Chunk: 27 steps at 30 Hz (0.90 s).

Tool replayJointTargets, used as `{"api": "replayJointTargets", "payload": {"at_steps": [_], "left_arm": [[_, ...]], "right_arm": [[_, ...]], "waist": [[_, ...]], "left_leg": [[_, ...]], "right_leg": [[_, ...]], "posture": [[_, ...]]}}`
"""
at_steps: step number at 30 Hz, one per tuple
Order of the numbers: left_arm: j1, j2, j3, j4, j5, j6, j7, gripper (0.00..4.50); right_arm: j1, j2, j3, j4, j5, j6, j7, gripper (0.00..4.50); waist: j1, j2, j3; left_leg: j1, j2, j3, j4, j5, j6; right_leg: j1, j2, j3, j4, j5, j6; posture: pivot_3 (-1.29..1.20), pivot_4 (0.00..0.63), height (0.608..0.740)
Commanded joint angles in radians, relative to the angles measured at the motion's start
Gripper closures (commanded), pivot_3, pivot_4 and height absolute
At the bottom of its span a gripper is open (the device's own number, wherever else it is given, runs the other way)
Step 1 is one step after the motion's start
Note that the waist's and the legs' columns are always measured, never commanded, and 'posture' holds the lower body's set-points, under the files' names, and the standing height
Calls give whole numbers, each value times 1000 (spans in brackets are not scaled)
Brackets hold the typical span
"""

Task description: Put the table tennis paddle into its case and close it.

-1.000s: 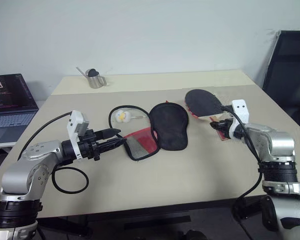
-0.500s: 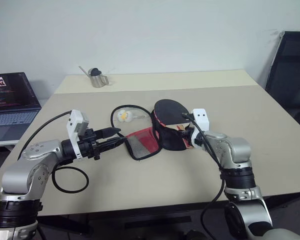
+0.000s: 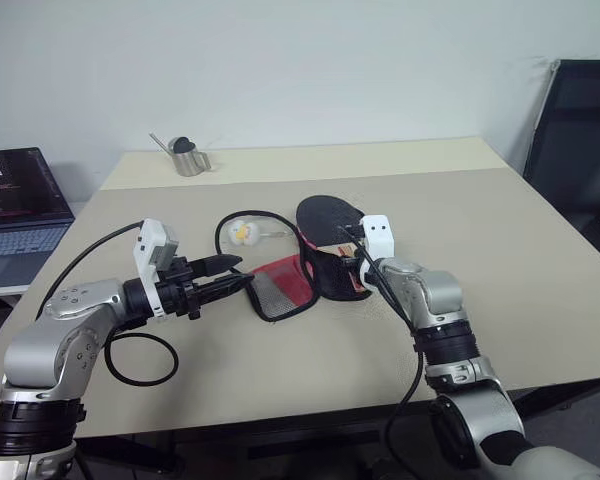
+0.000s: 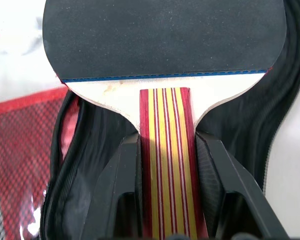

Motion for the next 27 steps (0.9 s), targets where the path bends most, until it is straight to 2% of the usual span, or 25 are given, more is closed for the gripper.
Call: {"api": "replayJointTargets", "payload": {"at_steps": [1,11,18,19,27], "left_arm": [[-17,-1,11,-26,-8,-15,3,1999],[-17,-8,7,-32,-8,-14,8,1999],[-16,-11,7,-33,-6,-15,11,1999],[-16,-11,6,-32,-6,-16,11,1999],[-12,-15,13,-32,-5,-18,15,1999]], "right_arm": [[-53,10,1,36,-9,-75,-3,3426],[-73,19,5,180,-50,-167,-34,3426],[-79,41,1,207,-37,-159,-34,3426],[-80,44,-2,207,-37,-160,-39,3076],[-78,69,6,165,-34,-143,-50,3076]], "waist": [[0,0,0],[0,0,0],[-1,0,0],[-1,0,0],[-2,0,0]], "left_leg": [[0,0,0,0,0,0],[0,0,0,0,0,0],[0,0,0,0,0,0],[0,0,0,0,0,0],[0,0,-1,0,0,0]], "right_leg": [[0,0,0,0,0,0],[0,0,0,0,0,0],[0,0,0,0,0,0],[0,0,0,0,0,0],[0,0,0,0,0,0]], "posture": [[0,150,740],[0,150,740],[0,150,740],[0,150,740],[0,150,740]]}}
